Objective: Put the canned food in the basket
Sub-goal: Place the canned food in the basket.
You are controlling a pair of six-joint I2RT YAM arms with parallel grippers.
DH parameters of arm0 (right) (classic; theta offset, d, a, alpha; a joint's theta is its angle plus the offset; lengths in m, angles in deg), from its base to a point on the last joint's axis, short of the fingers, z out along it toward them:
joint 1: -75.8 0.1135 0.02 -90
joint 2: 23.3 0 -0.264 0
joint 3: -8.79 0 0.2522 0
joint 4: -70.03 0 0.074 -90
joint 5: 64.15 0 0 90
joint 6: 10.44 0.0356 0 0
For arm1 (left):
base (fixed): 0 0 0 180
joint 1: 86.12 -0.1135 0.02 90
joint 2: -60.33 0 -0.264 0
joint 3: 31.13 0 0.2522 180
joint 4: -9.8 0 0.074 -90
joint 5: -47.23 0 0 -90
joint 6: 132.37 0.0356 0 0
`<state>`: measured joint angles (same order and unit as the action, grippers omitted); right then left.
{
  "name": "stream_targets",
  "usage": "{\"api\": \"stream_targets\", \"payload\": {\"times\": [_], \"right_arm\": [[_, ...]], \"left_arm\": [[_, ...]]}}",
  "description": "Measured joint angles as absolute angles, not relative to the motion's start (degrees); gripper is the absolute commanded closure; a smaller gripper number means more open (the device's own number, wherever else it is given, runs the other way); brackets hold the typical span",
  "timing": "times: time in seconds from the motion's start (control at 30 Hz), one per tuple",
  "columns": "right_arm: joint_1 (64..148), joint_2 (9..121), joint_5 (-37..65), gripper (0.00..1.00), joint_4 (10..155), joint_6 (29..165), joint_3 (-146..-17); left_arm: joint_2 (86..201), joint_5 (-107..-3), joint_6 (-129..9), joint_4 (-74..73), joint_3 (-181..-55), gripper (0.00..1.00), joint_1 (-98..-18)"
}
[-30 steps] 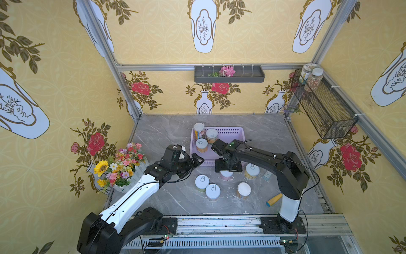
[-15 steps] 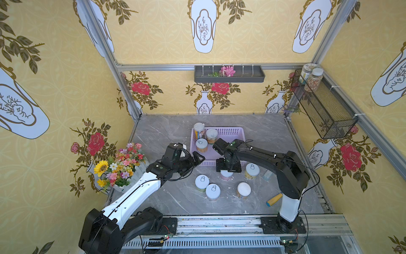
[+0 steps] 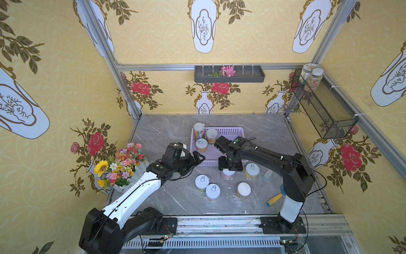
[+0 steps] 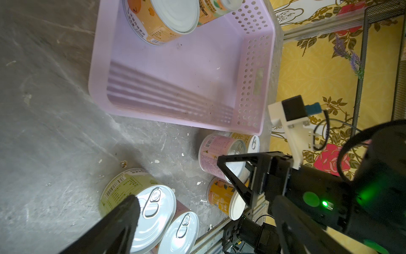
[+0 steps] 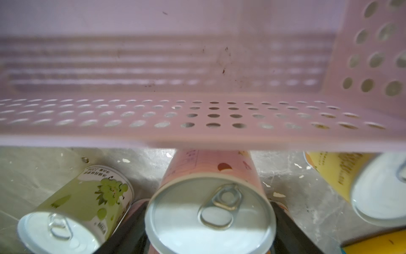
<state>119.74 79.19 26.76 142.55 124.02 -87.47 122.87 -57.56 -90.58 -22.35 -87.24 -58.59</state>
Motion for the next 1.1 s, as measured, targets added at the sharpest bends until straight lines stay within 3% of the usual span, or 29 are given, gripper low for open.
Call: {"api": "stream_targets", "payload": {"times": [0.2,0.4,1.1], "right_arm": [[120.3,75.7,27.4,0.28,150.1,122.9,-95.0],[119.9,80.3,27.2,0.28,152.9,119.5,-107.5],[109.7,100.8,26.4,0.29,141.7,113.6,-119.2]], "left_arm": [[121.5,-59.6,-91.7,-19.8,-85.2,0.0,-63.9],[120.4,-62.5,-92.5,-17.7,-84.0,0.0,-67.3],[124.6,-59.0,-83.7,-24.7,-90.5,0.0,-65.4]]}}
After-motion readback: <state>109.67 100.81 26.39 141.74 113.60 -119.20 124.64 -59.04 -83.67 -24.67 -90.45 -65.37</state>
